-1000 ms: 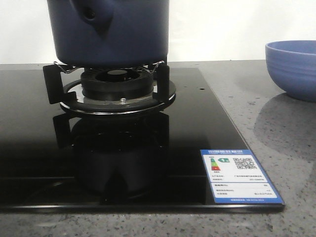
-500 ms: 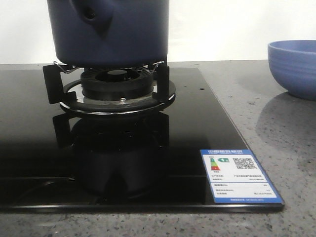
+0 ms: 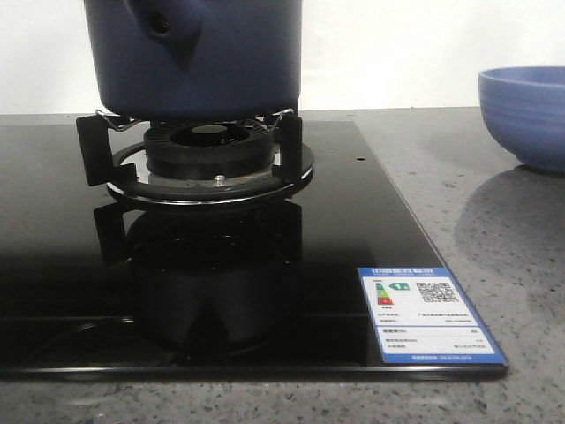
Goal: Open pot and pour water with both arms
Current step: 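Lift the bowl with the right gripper and carry it toward the pot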
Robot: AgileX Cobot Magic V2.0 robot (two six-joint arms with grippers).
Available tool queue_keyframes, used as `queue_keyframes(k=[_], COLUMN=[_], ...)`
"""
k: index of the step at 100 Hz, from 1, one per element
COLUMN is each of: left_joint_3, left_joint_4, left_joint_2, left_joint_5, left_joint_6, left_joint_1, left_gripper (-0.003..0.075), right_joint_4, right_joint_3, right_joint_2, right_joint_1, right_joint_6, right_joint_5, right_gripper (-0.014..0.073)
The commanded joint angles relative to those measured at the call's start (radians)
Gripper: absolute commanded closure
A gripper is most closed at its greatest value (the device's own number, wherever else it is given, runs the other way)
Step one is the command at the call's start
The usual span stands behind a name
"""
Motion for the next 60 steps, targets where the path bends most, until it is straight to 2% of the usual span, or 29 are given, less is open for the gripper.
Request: queue_keyframes(k=[1,29,42,60], left_joint_3=[-0.041,-0.041,-0.039,-0.038], left_joint_4=[-0.05,-0.048,-0.048,-0.048], left_joint_2=[-0.033,-0.033,-0.032,-0.028], left_joint_5=[-0.006,-0.012,-0.03,-0.033], left_joint_6=[-0.009,-0.009,-0.009,-0.01], left_joint_1=[0.001,0.001,0.001,0.013], left_gripper=[0.0342,0.0342,0.0342,0.0342], right_joint_4=[0.025,0.025,0.025,0.025], right_joint_3=[-0.101,-0.422,-0.601,-0.823], right_joint_2=[-0.044,-0.013,0.064,0.171], right_joint_1=[0.035,0.204,0.278,0.385], right_joint_6=[0.002,0.002,0.029,0.075], right_joint_5=[0.011,0.166,0.25,0.281], right_gripper=[0.0655,0.0634,0.0634,0.0634])
